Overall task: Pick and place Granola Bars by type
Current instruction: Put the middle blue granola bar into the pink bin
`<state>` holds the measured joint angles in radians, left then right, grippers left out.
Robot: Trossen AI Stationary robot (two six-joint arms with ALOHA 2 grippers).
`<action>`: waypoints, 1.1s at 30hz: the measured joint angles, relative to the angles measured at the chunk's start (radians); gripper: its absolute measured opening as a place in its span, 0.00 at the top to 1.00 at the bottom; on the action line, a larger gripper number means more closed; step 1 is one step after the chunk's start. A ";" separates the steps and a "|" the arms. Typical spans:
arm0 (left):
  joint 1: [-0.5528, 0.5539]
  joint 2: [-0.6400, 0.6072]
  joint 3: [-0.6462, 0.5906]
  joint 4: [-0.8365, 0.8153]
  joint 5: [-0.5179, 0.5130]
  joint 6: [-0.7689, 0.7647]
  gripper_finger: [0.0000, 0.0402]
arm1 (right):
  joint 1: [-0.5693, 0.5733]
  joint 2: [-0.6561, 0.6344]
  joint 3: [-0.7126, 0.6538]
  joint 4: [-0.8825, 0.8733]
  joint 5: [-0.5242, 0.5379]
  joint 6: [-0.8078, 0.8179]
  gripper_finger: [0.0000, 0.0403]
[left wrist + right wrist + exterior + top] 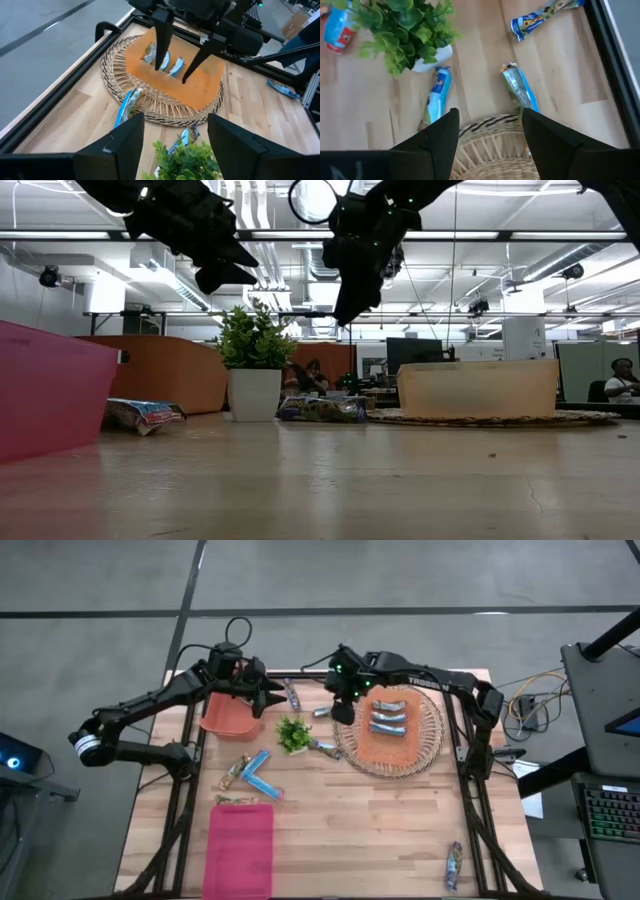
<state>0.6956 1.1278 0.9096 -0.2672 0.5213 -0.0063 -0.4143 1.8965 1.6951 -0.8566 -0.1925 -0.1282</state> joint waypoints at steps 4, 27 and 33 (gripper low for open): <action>0.000 0.000 0.000 0.000 0.000 -0.005 0.50 | 0.023 0.000 0.000 0.000 0.001 0.041 0.48; -0.006 -0.002 0.000 -0.002 0.019 -0.077 0.50 | 0.147 -0.001 -0.227 0.166 0.010 0.255 0.48; -0.006 -0.002 0.000 -0.002 0.020 -0.077 0.50 | 0.163 -0.001 -0.315 0.277 0.012 0.271 0.48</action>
<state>0.6895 1.1255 0.9096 -0.2695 0.5411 -0.0837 -0.2515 1.8957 1.3802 -0.5797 -0.1803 0.1425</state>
